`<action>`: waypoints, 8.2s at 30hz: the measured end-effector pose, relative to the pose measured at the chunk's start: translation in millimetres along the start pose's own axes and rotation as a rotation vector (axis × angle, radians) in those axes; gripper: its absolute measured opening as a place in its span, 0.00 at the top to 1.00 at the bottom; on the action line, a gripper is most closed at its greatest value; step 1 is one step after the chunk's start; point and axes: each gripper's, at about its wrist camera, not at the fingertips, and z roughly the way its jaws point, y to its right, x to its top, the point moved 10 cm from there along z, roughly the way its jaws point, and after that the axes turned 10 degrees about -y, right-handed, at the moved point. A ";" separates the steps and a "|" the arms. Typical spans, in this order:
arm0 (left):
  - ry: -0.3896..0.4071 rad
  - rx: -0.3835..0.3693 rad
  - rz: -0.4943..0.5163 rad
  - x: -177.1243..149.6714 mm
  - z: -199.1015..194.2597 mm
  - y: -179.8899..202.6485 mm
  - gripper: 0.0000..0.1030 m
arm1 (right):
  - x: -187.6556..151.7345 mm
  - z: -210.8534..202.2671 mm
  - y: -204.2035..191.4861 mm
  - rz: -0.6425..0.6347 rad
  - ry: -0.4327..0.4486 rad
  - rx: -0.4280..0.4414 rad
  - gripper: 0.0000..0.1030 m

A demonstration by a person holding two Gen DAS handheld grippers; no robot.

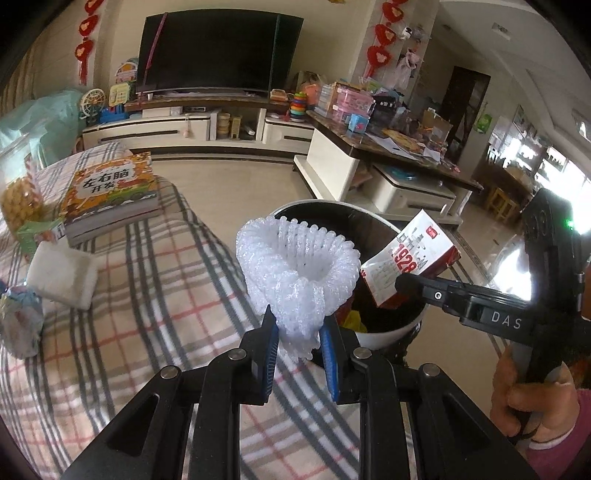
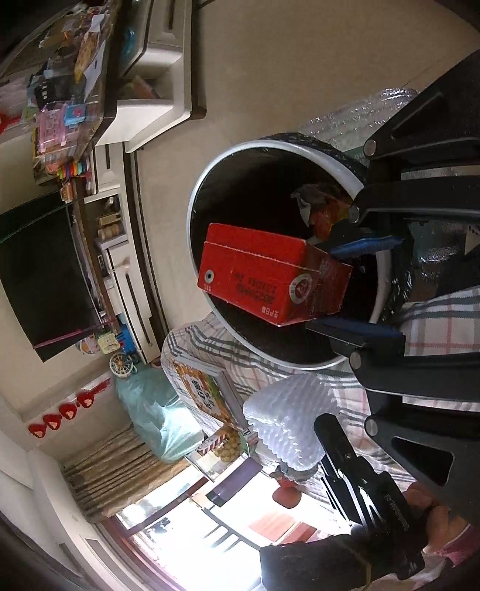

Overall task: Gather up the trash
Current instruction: 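Carry the foam net and red box over the bin and release both, then grasp the crumpled foil wrapper with left gripper while right grasps the white tissue roll, then carry the foil wrapper and tissue roll over the bin and release both, then grasp the orange snack wrapper with left gripper while right grasps the blue brush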

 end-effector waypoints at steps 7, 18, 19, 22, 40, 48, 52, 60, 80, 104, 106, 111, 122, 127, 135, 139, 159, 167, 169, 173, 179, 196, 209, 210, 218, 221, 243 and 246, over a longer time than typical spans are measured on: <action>-0.022 -0.014 -0.006 8.2 14.3 11.9 0.80 | 4.4 2.2 12.7 0.041 -0.010 0.002 0.70; -0.044 -0.033 -0.002 26.8 36.4 23.0 0.78 | 13.2 5.1 18.0 0.047 -0.020 -0.006 0.70; -0.050 -0.040 -0.010 27.7 39.3 23.0 0.77 | 14.1 6.0 18.3 0.045 -0.024 -0.007 0.70; -0.052 -0.036 -0.016 31.1 43.2 23.4 0.74 | 15.9 8.4 22.1 0.048 -0.032 -0.013 0.70; -0.010 0.001 -0.112 -1.6 13.5 -3.1 0.40 | 10.7 -3.8 18.4 0.084 0.006 0.003 0.34; 0.009 0.071 -0.178 -49.8 -21.6 -35.1 0.40 | -2.9 -2.6 -31.4 -0.035 0.036 0.022 0.20; 0.016 0.110 -0.222 -73.5 -44.8 -54.9 0.40 | -11.1 6.8 -61.9 -0.108 0.030 0.049 0.17; 0.055 0.167 -0.330 -113.8 -97.7 -96.5 0.40 | -25.1 33.9 -114.5 -0.199 -0.033 0.119 0.16; 0.022 0.233 -0.457 -130.3 -130.3 -167.0 0.37 | -11.9 118.9 -218.7 -0.454 -0.116 0.182 0.07; 0.002 0.149 -0.355 -69.4 -62.1 -215.4 0.92 | 27.2 199.9 -242.6 -0.415 -0.258 0.308 0.46; 0.013 0.152 -0.352 -69.5 -62.7 -212.4 0.93 | 25.0 194.3 -240.6 -0.404 -0.253 0.308 0.48; 0.044 0.145 -0.365 -74.6 -71.8 -207.3 0.95 | 20.1 175.9 -228.5 -0.349 -0.233 0.309 0.48; 0.088 0.104 -0.328 -93.0 -98.5 -159.2 0.97 | -6.4 113.7 -190.8 -0.269 -0.158 0.247 0.48; 0.086 0.074 -0.280 -95.5 -99.5 -128.1 0.98 | -16.7 90.0 -173.1 -0.244 -0.119 0.221 0.48; 0.076 0.015 -0.214 -89.2 -94.8 -86.2 0.98 | -28.7 59.7 -136.6 -0.169 -0.098 0.172 0.48; 0.075 -0.007 -0.177 -82.0 -91.5 -67.9 0.98 | -28.1 42.1 -113.3 -0.115 -0.069 0.159 0.48; 0.025 -0.069 -0.042 -31.0 -38.1 -3.9 0.98 | -9.0 -5.4 -13.9 0.046 0.034 0.033 0.48; 0.005 -0.072 0.003 -14.8 -17.2 13.7 0.98 | -1.0 -11.0 6.6 0.078 0.052 0.012 0.48; 0.001 -0.076 0.007 -12.5 -13.4 16.7 0.98 | 0.4 -10.8 9.0 0.080 0.053 0.006 0.48; -0.005 -0.081 0.012 -7.2 -6.0 23.4 0.98 | 3.5 -9.7 13.9 0.087 0.051 -0.004 0.47; -0.008 -0.087 0.021 4.1 5.2 31.9 0.98 | 6.1 -9.7 20.2 0.089 0.051 -0.024 0.47; -0.031 -0.084 0.038 19.1 26.6 44.3 0.98 | 25.5 0.2 28.6 0.084 0.032 -0.068 0.45; -0.056 -0.086 0.038 22.1 35.2 48.7 0.96 | 29.0 11.0 32.4 0.073 0.003 -0.098 0.42; -0.055 -0.087 0.030 20.8 33.8 47.0 0.94 | 29.6 10.6 32.6 0.077 0.005 -0.099 0.42; -0.028 -0.069 -0.057 1.7 12.9 18.1 0.64 | 29.0 4.8 27.0 0.105 0.018 -0.059 0.28; -0.014 -0.045 -0.102 -14.6 0.4 1.6 0.53 | 26.0 2.3 16.2 0.096 0.028 -0.047 0.22; 0.075 0.149 -0.391 -123.1 -111.4 -106.9 0.32 | -19.6 41.1 -126.0 -0.134 -0.039 0.108 0.16; 0.079 0.174 -0.416 -133.7 -121.1 -119.4 0.30 | -24.5 50.1 -143.6 -0.156 -0.056 0.134 0.13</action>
